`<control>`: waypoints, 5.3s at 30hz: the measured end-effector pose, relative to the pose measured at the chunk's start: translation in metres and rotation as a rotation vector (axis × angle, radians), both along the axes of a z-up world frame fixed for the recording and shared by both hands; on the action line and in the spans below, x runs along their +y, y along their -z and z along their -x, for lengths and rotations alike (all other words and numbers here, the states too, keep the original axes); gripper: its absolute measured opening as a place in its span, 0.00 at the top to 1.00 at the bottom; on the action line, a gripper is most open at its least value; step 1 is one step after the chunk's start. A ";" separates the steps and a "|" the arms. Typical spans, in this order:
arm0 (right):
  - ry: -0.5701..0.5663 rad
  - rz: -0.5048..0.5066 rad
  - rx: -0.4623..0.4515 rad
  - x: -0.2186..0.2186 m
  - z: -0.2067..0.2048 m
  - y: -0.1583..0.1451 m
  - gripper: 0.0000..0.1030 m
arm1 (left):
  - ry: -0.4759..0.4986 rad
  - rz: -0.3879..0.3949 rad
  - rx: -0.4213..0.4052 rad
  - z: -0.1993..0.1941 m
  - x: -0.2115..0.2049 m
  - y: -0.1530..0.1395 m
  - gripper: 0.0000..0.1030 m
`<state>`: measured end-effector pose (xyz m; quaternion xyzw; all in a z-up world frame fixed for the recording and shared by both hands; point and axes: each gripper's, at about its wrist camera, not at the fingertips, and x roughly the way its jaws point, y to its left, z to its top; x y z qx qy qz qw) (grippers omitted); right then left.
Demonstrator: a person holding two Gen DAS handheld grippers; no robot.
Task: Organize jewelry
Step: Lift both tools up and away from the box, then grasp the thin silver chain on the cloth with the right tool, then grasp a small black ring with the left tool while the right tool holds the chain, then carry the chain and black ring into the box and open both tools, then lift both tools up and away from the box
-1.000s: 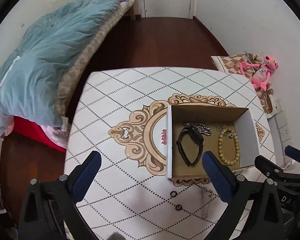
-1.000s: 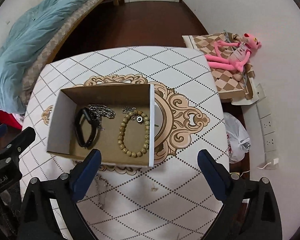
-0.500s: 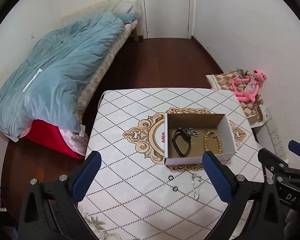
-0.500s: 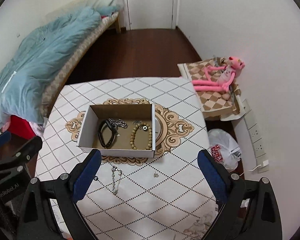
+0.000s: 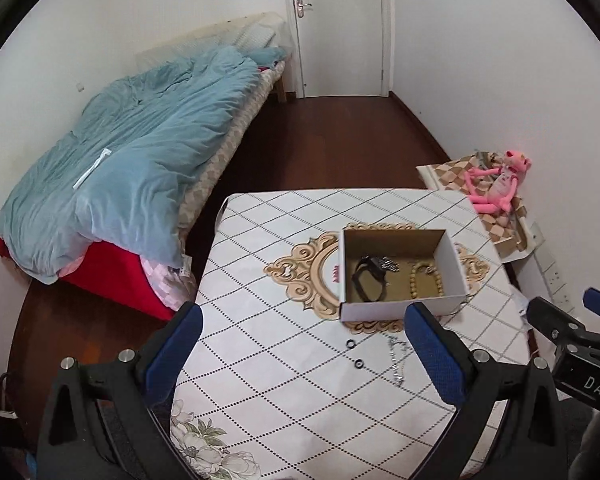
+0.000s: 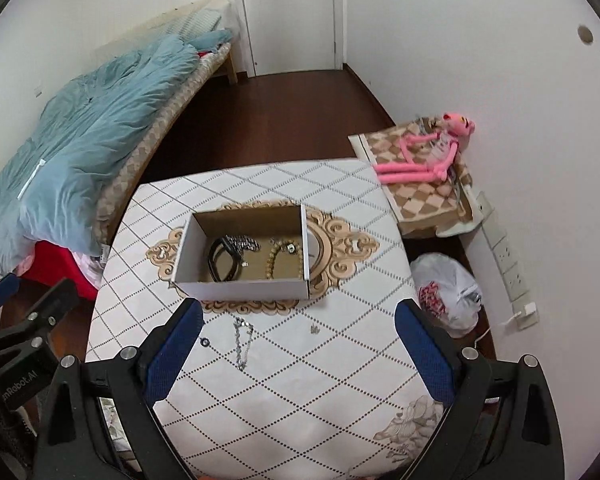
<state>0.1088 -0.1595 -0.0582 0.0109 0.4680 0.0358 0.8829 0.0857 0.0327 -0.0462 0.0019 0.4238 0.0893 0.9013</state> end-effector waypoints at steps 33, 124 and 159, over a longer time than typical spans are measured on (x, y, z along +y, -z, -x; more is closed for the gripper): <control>-0.130 0.014 0.151 0.082 -0.050 0.200 0.95 | -0.032 0.049 0.287 -0.028 0.049 0.182 0.00; -0.131 -0.185 0.315 0.011 -0.179 0.132 0.93 | 0.184 0.321 0.330 -0.180 -0.012 0.122 0.89; -0.050 0.110 0.182 0.017 -0.107 0.097 0.07 | 0.059 0.044 0.183 -0.104 0.003 0.088 0.04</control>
